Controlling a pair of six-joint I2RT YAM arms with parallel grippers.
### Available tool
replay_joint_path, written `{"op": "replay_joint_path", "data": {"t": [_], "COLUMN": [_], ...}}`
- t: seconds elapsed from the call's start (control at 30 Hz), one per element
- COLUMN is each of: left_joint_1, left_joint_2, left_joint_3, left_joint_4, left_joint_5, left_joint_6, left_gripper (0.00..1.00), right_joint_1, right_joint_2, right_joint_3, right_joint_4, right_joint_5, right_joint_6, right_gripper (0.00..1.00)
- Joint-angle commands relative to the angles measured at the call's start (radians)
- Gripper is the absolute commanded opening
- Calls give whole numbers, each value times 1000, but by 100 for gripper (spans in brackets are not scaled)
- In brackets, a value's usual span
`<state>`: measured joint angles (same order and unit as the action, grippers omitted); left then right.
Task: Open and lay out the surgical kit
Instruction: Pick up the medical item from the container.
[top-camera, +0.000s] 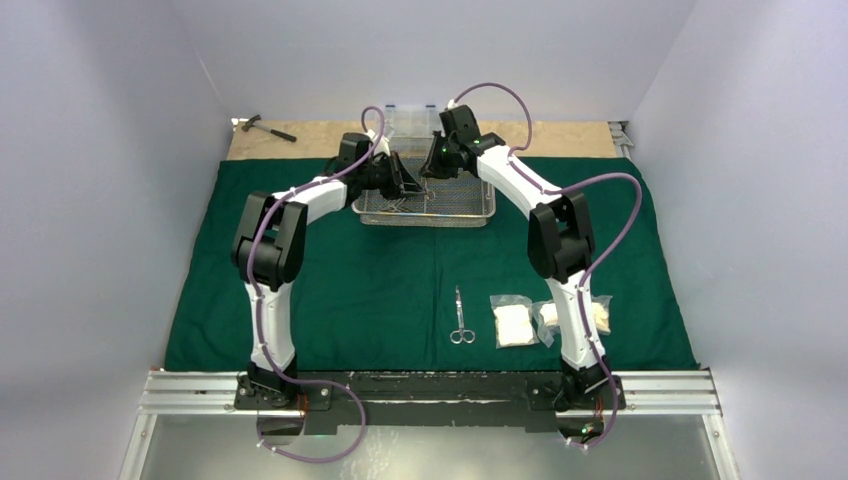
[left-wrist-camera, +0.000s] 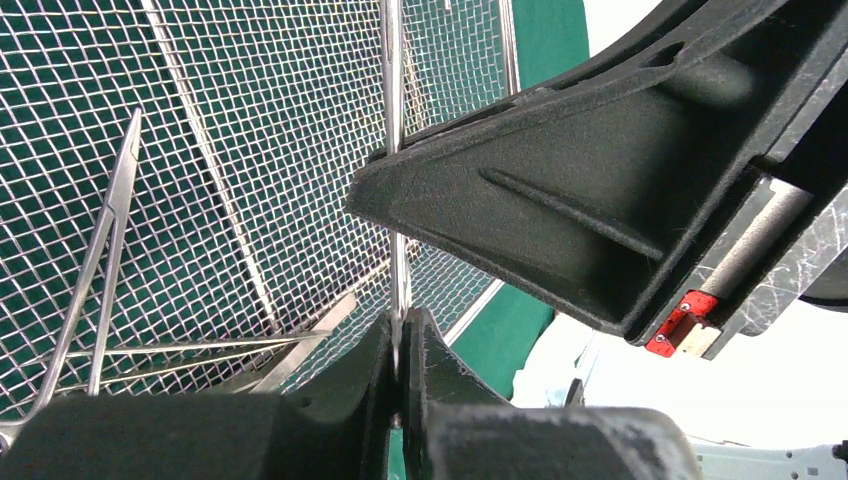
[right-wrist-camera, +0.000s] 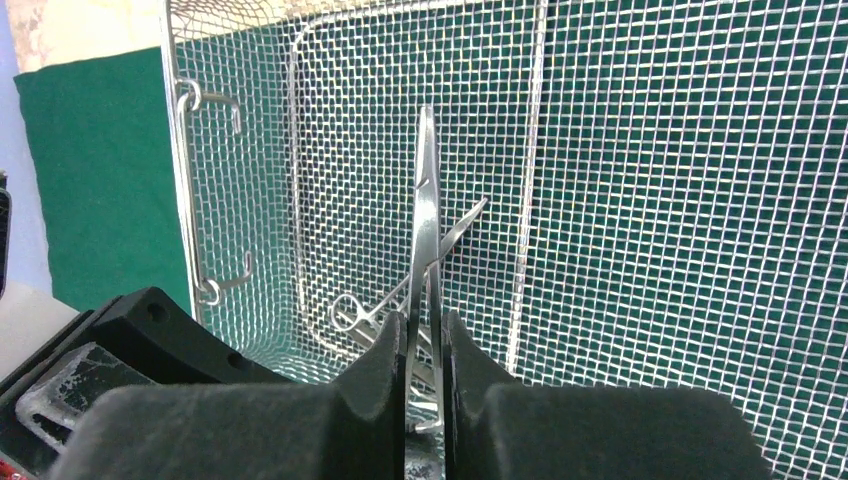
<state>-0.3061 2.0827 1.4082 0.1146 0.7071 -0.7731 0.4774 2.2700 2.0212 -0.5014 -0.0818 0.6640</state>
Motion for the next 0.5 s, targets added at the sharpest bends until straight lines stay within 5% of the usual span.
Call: {"op": "replay_joint_path", "data": {"t": [0.0, 0.07, 0.23, 0.47], "left_joint_1": [-5, -4, -4, -4], "left_joint_2": [-68, -74, -137, -333], "left_joint_3": [-7, -4, 30, -6], "left_joint_4": [61, 42, -126, -371], "left_joint_5": [26, 17, -76, -230], "left_joint_6": [-5, 1, 99, 258], "left_gripper": [0, 5, 53, 70], "right_joint_1": [5, 6, 14, 40], "right_joint_2": [-63, -77, -128, -287], "right_joint_3": [5, -1, -4, -138], "right_joint_4": [14, 19, -19, -123], "right_joint_5": [-1, 13, 76, 136], "right_joint_6": [-8, -10, -20, -53], "right_gripper": [3, 0, 0, 0]}}
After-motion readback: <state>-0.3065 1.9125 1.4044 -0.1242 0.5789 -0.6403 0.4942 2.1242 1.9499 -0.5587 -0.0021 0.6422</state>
